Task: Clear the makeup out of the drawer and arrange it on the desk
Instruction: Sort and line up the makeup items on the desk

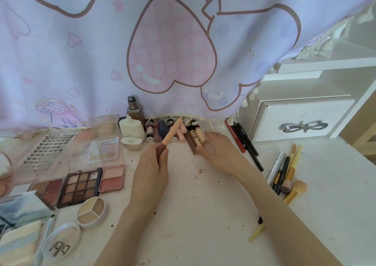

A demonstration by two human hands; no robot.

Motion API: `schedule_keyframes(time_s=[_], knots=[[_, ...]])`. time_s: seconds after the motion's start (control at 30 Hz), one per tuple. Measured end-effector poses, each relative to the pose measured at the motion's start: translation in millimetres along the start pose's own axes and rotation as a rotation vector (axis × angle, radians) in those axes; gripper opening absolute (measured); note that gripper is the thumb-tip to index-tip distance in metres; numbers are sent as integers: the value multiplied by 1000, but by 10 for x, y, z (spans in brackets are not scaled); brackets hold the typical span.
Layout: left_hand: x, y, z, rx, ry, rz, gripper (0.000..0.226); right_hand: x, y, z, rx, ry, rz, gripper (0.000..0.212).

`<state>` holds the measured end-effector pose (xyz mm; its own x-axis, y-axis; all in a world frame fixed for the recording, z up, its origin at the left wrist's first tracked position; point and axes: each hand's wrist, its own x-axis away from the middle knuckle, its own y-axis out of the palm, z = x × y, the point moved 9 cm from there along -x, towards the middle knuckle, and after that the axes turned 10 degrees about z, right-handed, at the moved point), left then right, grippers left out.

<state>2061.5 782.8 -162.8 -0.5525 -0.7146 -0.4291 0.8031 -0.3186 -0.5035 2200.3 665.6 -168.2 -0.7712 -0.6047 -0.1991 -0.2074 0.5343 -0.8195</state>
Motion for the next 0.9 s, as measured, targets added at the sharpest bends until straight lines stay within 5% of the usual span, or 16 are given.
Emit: schedule_keyframes(time_s=[0.13,0.23,0.33,0.6,0.9], knots=[[24,62,55,-11,52,-60,4,168,-292,-82,-432,56,248,22],[51,134,138,-20,147,-130,7,237,-163,-147,-806,169,110,15],[85,184,204,-37,242,-188,15,261,-40,-101,-1059,322,54,29],[140,165,235,56,97,-206,8,297,52,-57,-1231,440,42,24],[70,131,184,-16,59,-204,33,277,-42,-147,-1127,268,121,27]])
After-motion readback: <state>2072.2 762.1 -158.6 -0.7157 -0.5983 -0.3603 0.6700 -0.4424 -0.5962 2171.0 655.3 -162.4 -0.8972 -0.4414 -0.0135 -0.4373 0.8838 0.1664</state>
